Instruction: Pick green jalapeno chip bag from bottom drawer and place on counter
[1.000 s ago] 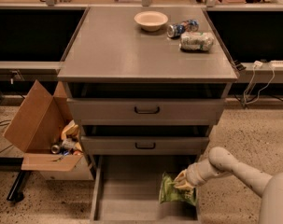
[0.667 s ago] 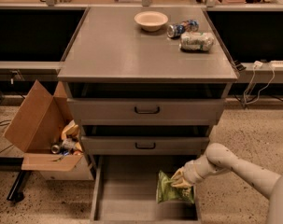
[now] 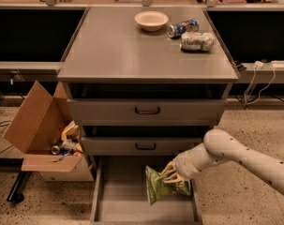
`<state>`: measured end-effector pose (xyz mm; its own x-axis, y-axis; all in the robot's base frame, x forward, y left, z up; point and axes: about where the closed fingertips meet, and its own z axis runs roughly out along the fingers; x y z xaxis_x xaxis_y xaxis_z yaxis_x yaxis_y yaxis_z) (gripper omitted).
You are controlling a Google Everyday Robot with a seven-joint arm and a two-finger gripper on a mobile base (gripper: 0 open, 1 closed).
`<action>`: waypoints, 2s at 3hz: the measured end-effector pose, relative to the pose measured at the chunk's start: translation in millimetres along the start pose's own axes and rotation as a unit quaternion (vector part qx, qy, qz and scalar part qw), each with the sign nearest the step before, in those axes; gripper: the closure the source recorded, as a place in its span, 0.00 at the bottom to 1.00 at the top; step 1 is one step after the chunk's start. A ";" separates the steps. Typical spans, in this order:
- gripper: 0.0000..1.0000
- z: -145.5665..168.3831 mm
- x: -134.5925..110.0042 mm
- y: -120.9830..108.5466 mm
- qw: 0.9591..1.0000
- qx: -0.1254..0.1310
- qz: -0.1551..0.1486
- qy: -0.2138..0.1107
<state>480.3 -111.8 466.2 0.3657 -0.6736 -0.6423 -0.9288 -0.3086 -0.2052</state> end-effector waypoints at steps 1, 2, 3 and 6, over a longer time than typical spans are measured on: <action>1.00 -10.9 -19.8 -7.5 1.000 0.002 -0.022 0.004; 1.00 -10.9 -19.8 -7.5 1.000 0.002 -0.022 0.004; 1.00 -24.7 -48.6 -23.7 0.999 -0.004 -0.053 0.006; 1.00 -100.8 -240.0 -97.0 0.977 -0.006 -0.210 0.034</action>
Offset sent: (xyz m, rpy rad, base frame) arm 0.0004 0.0083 0.0223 -0.0025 -0.0350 0.0275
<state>488.7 12.1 714.8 0.7181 -0.5283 -0.4531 -0.6952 -0.5755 -0.4308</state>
